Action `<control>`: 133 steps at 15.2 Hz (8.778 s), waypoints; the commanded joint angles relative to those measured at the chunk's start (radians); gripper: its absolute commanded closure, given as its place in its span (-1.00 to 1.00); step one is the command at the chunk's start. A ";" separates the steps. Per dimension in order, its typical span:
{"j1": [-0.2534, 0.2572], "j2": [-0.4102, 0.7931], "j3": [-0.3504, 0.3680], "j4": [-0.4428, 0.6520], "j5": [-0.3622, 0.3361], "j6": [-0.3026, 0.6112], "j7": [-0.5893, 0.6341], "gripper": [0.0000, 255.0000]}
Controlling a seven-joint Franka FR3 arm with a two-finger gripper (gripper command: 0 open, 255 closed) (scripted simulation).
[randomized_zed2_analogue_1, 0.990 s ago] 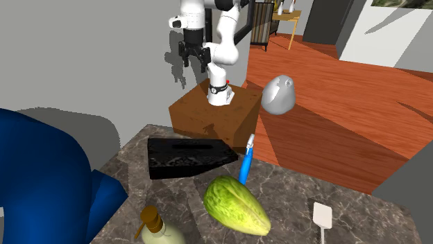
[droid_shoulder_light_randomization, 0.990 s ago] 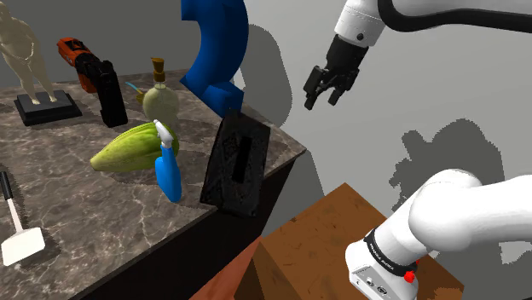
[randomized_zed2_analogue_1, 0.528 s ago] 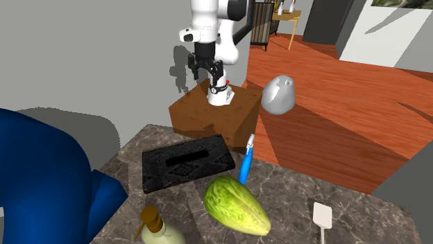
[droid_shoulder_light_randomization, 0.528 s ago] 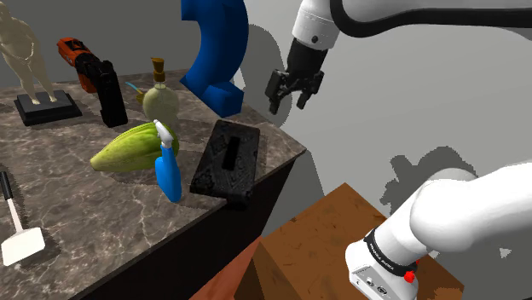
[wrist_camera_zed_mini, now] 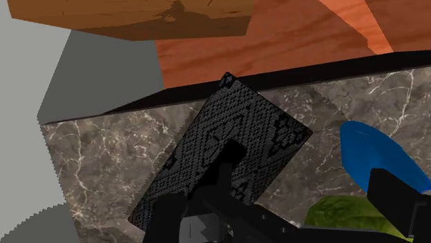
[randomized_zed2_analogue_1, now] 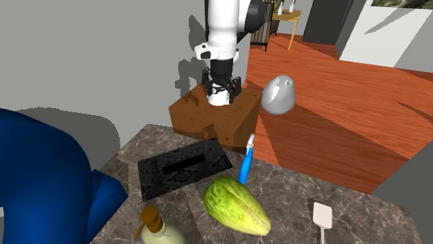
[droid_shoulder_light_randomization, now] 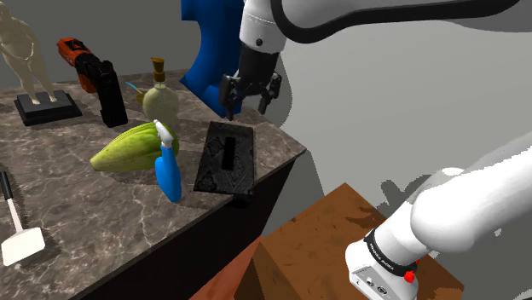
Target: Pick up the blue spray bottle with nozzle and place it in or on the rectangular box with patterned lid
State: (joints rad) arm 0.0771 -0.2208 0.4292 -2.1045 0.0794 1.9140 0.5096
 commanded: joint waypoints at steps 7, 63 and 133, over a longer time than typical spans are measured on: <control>0.054 0.314 0.099 0.260 -0.132 0.013 0.186 -1.00; 0.182 0.565 0.122 0.738 -0.249 -0.255 0.293 1.00; -0.163 0.242 -0.037 0.290 -0.081 -0.087 -0.200 -1.00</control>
State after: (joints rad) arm -0.0858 0.0208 0.3921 -1.8143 -0.0018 1.8270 0.3101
